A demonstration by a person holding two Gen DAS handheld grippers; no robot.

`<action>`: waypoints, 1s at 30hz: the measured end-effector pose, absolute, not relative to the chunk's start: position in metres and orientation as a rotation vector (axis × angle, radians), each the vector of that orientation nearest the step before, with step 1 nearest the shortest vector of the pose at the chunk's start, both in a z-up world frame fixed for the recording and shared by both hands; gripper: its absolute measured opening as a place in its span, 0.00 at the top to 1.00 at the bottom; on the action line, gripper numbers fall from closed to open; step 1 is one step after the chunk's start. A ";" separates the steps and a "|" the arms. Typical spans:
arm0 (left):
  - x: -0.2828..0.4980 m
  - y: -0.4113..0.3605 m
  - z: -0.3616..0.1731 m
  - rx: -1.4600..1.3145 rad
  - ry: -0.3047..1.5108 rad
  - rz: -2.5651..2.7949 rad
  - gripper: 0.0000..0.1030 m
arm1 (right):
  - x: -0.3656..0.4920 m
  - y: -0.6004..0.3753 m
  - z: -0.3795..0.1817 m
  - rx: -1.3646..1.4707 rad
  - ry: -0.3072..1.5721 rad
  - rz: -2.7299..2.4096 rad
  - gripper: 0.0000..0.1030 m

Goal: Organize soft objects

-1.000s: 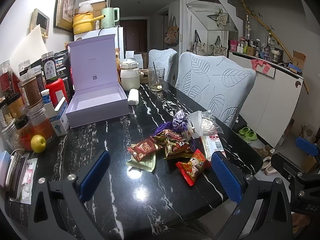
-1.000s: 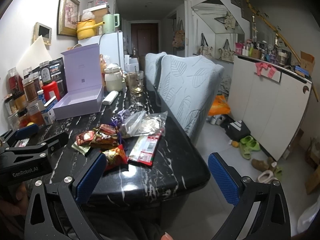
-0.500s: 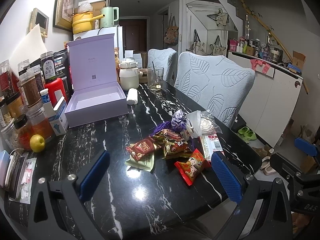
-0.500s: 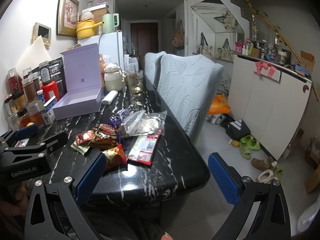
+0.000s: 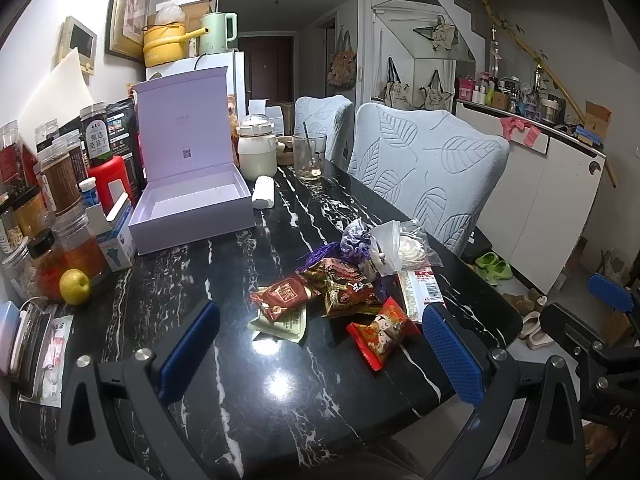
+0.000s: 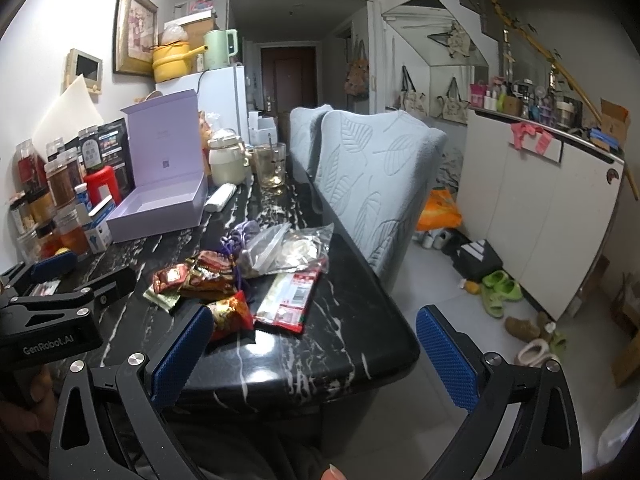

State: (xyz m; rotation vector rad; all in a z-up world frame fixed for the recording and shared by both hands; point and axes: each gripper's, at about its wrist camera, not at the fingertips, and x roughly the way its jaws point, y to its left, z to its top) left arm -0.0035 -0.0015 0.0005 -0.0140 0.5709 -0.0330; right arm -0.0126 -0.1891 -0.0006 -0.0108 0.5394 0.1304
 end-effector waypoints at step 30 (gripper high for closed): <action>0.009 0.042 -0.048 -0.023 0.636 -0.003 0.00 | 0.027 -0.166 -0.072 0.010 0.651 0.293 0.00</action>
